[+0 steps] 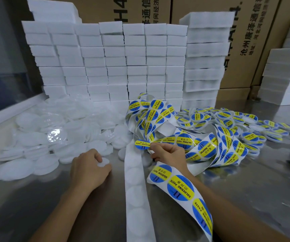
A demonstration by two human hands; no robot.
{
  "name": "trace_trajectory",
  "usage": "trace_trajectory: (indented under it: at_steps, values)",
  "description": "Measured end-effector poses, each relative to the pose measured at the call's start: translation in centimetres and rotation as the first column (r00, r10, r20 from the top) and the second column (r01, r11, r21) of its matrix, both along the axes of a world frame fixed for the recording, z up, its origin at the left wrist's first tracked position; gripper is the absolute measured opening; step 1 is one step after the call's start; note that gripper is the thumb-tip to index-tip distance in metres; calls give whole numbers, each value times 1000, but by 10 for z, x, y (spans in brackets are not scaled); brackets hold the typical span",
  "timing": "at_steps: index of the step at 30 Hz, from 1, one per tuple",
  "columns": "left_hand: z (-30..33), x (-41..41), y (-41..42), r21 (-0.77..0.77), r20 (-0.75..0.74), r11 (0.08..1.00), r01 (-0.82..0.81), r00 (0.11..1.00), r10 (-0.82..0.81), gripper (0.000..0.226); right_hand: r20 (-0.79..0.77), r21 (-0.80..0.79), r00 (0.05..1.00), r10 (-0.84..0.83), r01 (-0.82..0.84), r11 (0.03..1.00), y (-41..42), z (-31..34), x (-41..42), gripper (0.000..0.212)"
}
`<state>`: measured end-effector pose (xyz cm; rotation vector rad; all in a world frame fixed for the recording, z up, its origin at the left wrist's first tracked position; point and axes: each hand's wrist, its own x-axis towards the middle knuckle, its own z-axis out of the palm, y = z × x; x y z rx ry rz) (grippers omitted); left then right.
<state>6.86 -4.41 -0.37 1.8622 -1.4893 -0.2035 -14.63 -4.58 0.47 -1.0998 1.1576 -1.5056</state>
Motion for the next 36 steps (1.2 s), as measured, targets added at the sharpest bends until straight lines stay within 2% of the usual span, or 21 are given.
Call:
trace_trajectory:
  at_steps: [2,3,4,5,6,7,8,9,10,11,12,14,15,16,19,21,23,27,31,33,36]
  values:
    - [2,-2,1,17,-73,1000,-12,997,13,25,-22,-10,1000,7,-7,1000,0,0,-1,19]
    - [4,-3,1,13,-159,1000,-12,987,14,24,-34,-15,999,13,-14,1000,0,1,-2,18]
    - [7,-7,1,-5,-296,1000,-6,955,4,22,-46,-17,999,18,-18,1000,-1,0,-2,16]
    - [12,-10,1,-39,-485,999,18,874,-34,19,-48,-13,999,20,-21,1000,-1,0,-3,13]
    - [17,-13,1,-92,-693,994,59,713,-106,17,-40,-7,999,24,-25,1000,-2,0,-3,7]
    - [23,-17,2,-145,-848,983,110,498,-181,15,-28,-1,999,25,-26,1000,-2,1,-4,3]
    - [28,-21,4,-187,-932,968,169,281,-229,14,-12,4,1000,21,-21,1000,-3,1,-4,7]
    - [31,-25,6,-222,-962,950,220,111,-250,18,5,9,1000,18,-18,1000,-4,1,-4,9]
    - [33,-29,8,-243,-967,935,259,12,-255,22,18,8,1000,16,-16,1000,-5,1,-5,9]
    - [34,-33,11,-256,-965,922,289,-18,-263,25,28,8,999,18,-19,1000,-4,2,-4,10]
    - [34,-38,14,-267,-960,915,304,-3,-279,27,33,7,999,26,-26,1000,-5,3,-4,13]
    - [32,-46,16,-296,-940,913,281,80,-330,23,57,14,997,59,-60,998,-6,3,-3,15]
    - [30,-49,17,-314,-924,914,259,137,-356,18,80,19,993,83,-85,996,-6,4,-2,14]
    - [27,-51,18,-333,-893,913,235,231,-385,15,103,20,989,106,-109,994,-6,4,0,13]
    - [17,-54,17,-441,-610,871,217,639,-469,26,55,7,990,131,-131,991,0,5,6,29]
    - [11,-55,18,-496,-382,826,269,786,-485,35,-27,-54,991,130,-131,990,3,4,9,24]
    - [8,-54,19,-520,-220,800,299,859,-463,39,-106,-136,988,116,-130,982,3,1,8,15]
    - [8,-53,22,-517,-86,791,326,900,-427,44,-184,-169,975,124,-156,973,1,2,7,13]
    - [9,-55,23,-507,-58,782,362,891,-450,51,-229,-119,963,141,-171,978,-1,2,7,20]
    - [10,-57,24,-486,-224,807,334,845,-485,49,-239,-111,963,122,-151,982,-3,1,9,24]
    - [14,-58,21,-379,-601,891,251,665,-443,44,-196,-108,975,103,-126,986,-5,-1,11,26]
